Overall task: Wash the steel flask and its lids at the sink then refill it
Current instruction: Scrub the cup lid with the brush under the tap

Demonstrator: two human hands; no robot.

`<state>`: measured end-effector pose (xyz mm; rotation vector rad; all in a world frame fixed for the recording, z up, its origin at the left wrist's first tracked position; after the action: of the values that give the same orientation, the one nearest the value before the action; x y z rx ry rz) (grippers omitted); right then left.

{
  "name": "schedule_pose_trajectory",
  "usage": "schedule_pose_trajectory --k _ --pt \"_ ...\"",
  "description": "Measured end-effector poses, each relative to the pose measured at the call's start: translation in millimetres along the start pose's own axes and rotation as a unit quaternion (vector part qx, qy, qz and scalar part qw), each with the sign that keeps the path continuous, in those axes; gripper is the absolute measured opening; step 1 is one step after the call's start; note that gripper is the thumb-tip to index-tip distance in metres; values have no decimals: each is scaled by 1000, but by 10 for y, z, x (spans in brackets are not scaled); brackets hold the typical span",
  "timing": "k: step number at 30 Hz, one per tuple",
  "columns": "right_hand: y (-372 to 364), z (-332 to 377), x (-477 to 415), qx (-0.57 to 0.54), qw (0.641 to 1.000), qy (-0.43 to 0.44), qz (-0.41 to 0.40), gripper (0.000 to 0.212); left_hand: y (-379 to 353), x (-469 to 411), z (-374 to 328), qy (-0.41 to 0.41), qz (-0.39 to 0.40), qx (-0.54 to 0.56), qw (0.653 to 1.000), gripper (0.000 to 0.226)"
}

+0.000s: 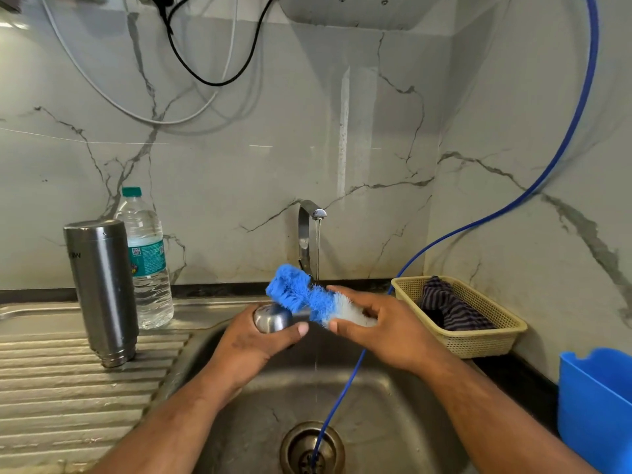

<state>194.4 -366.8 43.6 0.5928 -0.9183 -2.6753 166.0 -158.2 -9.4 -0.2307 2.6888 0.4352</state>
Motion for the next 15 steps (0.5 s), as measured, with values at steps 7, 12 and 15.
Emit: schedule_pose_trajectory --k 7,12,15 --pt "98 118 74 -33 997 15 -61 51 -99 81 196 166 -125 396 894 80" --pt "57 52 49 0 998 -3 -65 54 -119 95 108 158 -112 437 879 52" --pt "63 69 64 -32 998 0 -48 54 -120 74 43 137 -103 418 892 50"
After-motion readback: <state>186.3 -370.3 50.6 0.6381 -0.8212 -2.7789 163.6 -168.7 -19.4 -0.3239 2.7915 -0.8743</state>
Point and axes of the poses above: each hand's wrist, its own x-axis away from the middle knuckle, its own y-axis out of the back of the hand, z = x × y, the point moved 10 cm from there along -x, towards the middle knuckle, and after that the axes turned 10 degrees about -y, right-handed, at the moved point
